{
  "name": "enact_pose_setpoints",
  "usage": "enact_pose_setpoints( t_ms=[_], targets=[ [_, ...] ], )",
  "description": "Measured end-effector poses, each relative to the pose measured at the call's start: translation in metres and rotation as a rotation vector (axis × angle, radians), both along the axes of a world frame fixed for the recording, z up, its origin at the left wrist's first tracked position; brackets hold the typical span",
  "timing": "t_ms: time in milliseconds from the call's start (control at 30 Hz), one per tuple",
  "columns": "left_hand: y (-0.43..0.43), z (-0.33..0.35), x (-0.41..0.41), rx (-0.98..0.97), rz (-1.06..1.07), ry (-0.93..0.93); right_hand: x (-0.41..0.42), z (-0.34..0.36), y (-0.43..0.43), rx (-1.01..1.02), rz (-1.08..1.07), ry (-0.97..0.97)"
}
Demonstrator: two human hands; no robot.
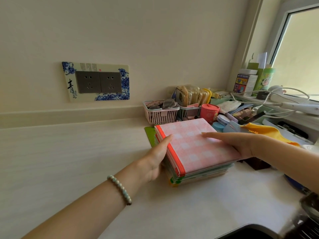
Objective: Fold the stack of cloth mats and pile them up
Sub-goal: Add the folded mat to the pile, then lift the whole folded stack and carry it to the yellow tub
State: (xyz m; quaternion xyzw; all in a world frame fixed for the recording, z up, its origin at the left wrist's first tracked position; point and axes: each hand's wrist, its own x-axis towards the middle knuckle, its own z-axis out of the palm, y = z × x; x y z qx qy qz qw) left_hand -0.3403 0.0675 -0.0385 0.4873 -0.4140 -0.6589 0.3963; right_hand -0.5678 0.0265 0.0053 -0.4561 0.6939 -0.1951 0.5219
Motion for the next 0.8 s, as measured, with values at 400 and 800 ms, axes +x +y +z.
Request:
enact_pose_setpoints(
  t_ms=[400,800],
  targets=[
    [0.01,0.0,0.075,0.021,0.201,0.097,0.093,-0.007,0.012,0.017,0.032,-0.102],
    [0.027,0.003,0.237,0.039,0.405,0.005,0.24,-0.014,0.001,0.052,0.276,-0.243]
  ],
)
